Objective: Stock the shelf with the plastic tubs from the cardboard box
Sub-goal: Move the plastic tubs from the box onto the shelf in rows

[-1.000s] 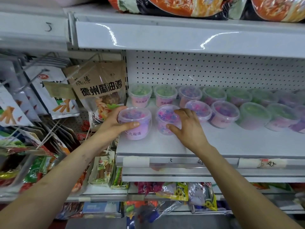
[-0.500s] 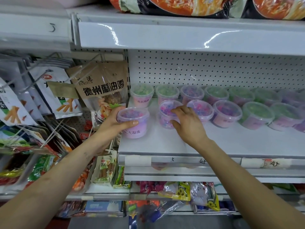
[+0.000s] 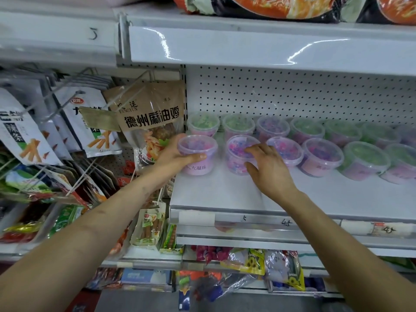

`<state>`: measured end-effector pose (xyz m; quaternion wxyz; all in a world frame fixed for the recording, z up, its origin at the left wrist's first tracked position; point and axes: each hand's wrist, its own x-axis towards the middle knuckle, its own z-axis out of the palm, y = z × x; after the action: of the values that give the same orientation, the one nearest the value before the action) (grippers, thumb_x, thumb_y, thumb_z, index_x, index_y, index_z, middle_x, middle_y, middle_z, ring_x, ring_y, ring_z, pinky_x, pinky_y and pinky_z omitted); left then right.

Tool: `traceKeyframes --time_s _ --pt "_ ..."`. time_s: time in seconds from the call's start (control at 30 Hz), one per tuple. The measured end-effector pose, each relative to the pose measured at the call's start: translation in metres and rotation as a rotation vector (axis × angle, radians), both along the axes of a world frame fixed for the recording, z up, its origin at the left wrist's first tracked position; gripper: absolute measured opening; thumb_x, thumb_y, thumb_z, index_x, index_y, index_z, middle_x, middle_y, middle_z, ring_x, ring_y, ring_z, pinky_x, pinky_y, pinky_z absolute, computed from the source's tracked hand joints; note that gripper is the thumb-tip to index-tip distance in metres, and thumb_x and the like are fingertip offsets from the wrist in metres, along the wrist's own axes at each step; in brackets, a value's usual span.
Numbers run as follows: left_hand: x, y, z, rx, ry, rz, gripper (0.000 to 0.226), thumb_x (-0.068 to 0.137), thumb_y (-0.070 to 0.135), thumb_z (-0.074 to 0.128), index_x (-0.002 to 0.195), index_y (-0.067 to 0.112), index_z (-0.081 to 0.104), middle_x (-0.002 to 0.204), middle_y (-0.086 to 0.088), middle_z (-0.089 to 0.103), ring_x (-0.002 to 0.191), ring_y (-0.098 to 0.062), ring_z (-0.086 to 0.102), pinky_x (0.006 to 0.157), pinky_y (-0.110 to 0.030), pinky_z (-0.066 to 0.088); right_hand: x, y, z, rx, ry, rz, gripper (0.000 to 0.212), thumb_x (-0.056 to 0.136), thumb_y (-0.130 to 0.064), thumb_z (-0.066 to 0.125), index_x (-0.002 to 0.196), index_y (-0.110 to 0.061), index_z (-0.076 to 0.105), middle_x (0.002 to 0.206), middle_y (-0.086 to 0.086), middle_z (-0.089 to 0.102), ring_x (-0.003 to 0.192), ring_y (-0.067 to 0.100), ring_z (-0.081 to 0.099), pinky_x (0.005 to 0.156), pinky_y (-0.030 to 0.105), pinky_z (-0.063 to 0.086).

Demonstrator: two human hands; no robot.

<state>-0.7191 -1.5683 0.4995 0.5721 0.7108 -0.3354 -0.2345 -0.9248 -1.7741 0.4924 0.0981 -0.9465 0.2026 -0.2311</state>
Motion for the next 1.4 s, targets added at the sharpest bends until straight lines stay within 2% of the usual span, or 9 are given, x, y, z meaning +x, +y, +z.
traceKeyframes --time_s 0.17,0.33,0.4,0.5,0.6,0.7,0.83,1.1,1.4 --pt "-0.002 -0.008 -0.006 0.013 -0.018 -0.02 0.086 0.06 0.039 0.096 0.133 0.031 0.051 0.122 0.012 0.067 0.112 0.003 0.064 0.105 -0.033 0.05 0.0 0.0 0.001 -0.014 -0.021 0.003 0.038 0.093 -0.013 0.071 0.13 -0.012 0.067 0.13 0.011 0.066 0.116 0.037 0.057 0.096 0.048 0.051" --pt "0.001 -0.015 -0.014 0.052 -0.131 -0.025 0.076 0.069 0.022 0.094 0.121 0.046 0.045 0.123 0.02 0.058 0.105 0.023 0.055 0.092 -0.008 0.042 0.002 0.001 0.001 -0.018 -0.038 0.003 0.036 0.093 -0.012 0.07 0.129 -0.013 0.068 0.129 0.009 0.066 0.115 0.036 0.058 0.095 0.047 0.052" --pt "0.003 -0.017 -0.017 0.07 -0.173 -0.017 0.083 0.069 0.025 0.095 0.134 0.04 0.046 0.129 0.017 0.055 0.113 0.017 0.053 0.1 -0.013 0.043 0.003 0.001 0.0 -0.023 -0.044 0.002 0.035 0.093 -0.012 0.07 0.128 -0.013 0.069 0.128 0.009 0.066 0.114 0.036 0.059 0.095 0.048 0.053" --pt "0.003 -0.014 -0.021 0.148 -0.265 0.016 0.102 0.072 0.037 0.094 0.155 0.028 0.036 0.152 0.006 0.039 0.137 -0.007 0.041 0.116 -0.03 0.033 0.003 0.002 -0.001 -0.024 -0.06 0.001 0.034 0.093 -0.012 0.07 0.127 -0.013 0.069 0.127 0.01 0.066 0.114 0.037 0.059 0.094 0.05 0.053" --pt "0.002 -0.005 -0.028 0.15 -0.455 0.011 0.081 0.08 0.037 0.087 0.151 0.026 0.048 0.158 0.004 0.03 0.144 -0.009 0.028 0.121 -0.028 0.023 0.003 0.003 -0.001 -0.03 -0.083 0.007 0.031 0.093 -0.012 0.072 0.124 -0.012 0.072 0.124 0.009 0.067 0.111 0.037 0.061 0.092 0.049 0.055" --pt "0.009 0.002 -0.033 0.09 -0.565 -0.007 0.057 0.085 0.034 0.083 0.138 0.026 0.063 0.156 0.004 0.038 0.147 -0.011 0.031 0.124 -0.037 0.027 0.006 0.002 -0.002 -0.051 -0.07 -0.009 0.025 0.092 -0.013 0.074 0.117 -0.011 0.076 0.119 0.008 0.068 0.106 0.038 0.062 0.09 0.049 0.056" --pt "0.018 -0.002 -0.03 0.097 -0.596 0.002 0.054 0.085 0.035 0.082 0.137 0.027 0.065 0.156 0.002 0.041 0.146 -0.013 0.033 0.124 -0.043 0.03 0.01 -0.002 -0.004 -0.091 -0.067 0.01 0.018 0.092 -0.011 0.074 0.109 -0.011 0.079 0.114 0.008 0.067 0.1 0.037 0.062 0.085 0.051 0.057" --pt "0.019 0.0 -0.032 0.09 -0.647 -0.004 0.054 0.086 0.033 0.082 0.136 0.026 0.065 0.155 0.005 0.042 0.145 -0.008 0.034 0.122 -0.029 0.026 0.009 -0.002 -0.004 -0.124 -0.075 0.028 0.014 0.091 -0.008 0.075 0.104 -0.01 0.078 0.111 0.007 0.066 0.096 0.037 0.061 0.078 0.048 0.058" --pt "0.021 -0.002 -0.033 0.06 -0.649 -0.023 0.044 0.09 0.029 0.079 0.133 0.026 0.068 0.148 0.005 0.049 0.141 -0.009 0.041 0.12 -0.028 0.029 0.011 0.0 -0.003 -0.125 -0.051 -0.008 0.018 0.089 -0.007 0.072 0.105 -0.013 0.077 0.112 0.006 0.067 0.096 0.037 0.061 0.08 0.048 0.057"
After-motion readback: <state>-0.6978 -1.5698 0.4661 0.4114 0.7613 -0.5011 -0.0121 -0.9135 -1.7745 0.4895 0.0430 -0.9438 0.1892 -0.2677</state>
